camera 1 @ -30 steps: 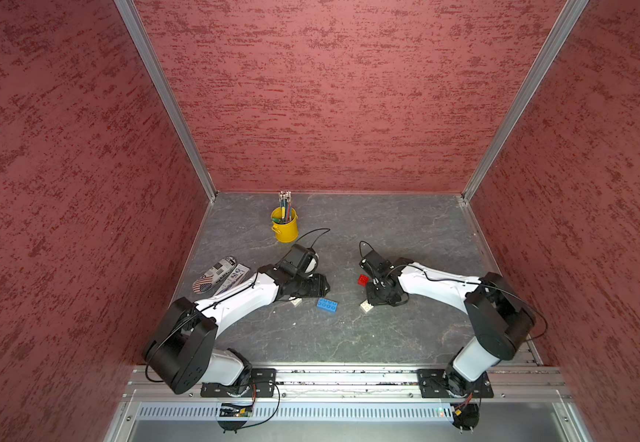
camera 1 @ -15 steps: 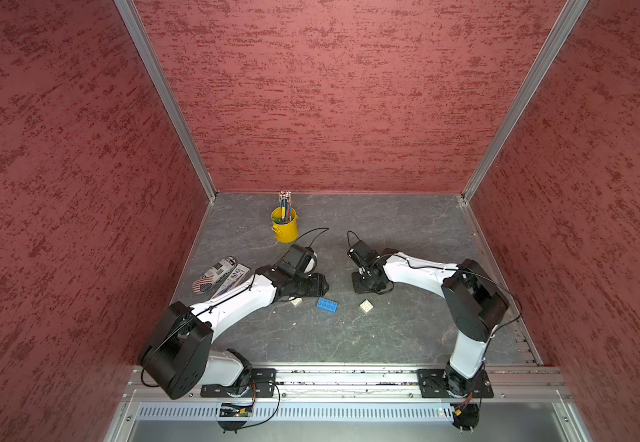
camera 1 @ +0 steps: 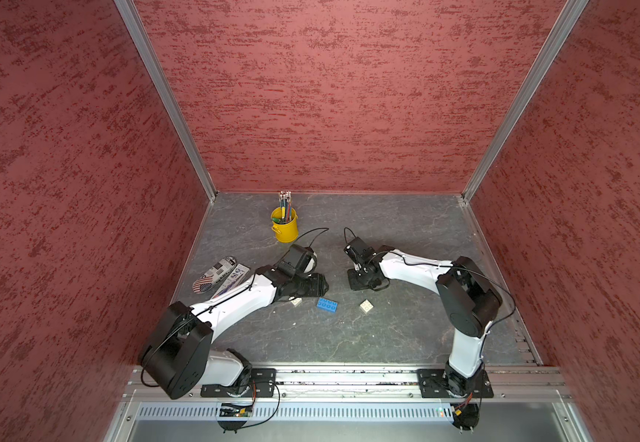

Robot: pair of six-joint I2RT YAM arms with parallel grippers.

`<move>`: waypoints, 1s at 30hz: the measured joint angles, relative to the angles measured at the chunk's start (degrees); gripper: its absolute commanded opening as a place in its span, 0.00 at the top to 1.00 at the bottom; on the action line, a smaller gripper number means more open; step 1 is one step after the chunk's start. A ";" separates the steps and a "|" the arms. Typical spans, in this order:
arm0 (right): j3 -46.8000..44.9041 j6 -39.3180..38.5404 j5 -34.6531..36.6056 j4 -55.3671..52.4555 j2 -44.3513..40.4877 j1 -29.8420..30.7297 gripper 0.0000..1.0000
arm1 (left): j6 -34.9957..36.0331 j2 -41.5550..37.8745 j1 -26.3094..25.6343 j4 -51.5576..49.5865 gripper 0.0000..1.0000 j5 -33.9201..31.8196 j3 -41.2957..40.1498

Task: Assemble the letter y with lego
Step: Place the lego brick at the center of the board.

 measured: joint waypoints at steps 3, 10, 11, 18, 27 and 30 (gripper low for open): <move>-2.12 0.59 0.52 0.98 -1.51 -0.74 0.67 | 0.00 0.02 0.00 0.02 0.38 0.02 0.00; -3.56 1.05 2.86 0.83 -2.64 -3.65 0.66 | 0.02 0.55 0.00 0.02 0.38 0.48 0.00; -3.56 1.05 3.10 0.83 -2.64 -3.82 0.66 | 0.02 0.61 0.00 0.02 0.38 0.55 0.02; -5.31 0.79 3.74 0.44 -3.96 -4.09 0.61 | 0.02 0.68 0.00 0.02 0.38 0.68 0.00; -6.58 0.85 3.78 -0.42 -4.37 -4.13 0.42 | 0.02 0.68 0.00 0.11 0.38 0.90 -0.02; -6.56 0.90 3.80 -0.72 -4.37 -4.13 0.45 | 0.00 0.68 0.00 0.37 0.38 0.87 -0.17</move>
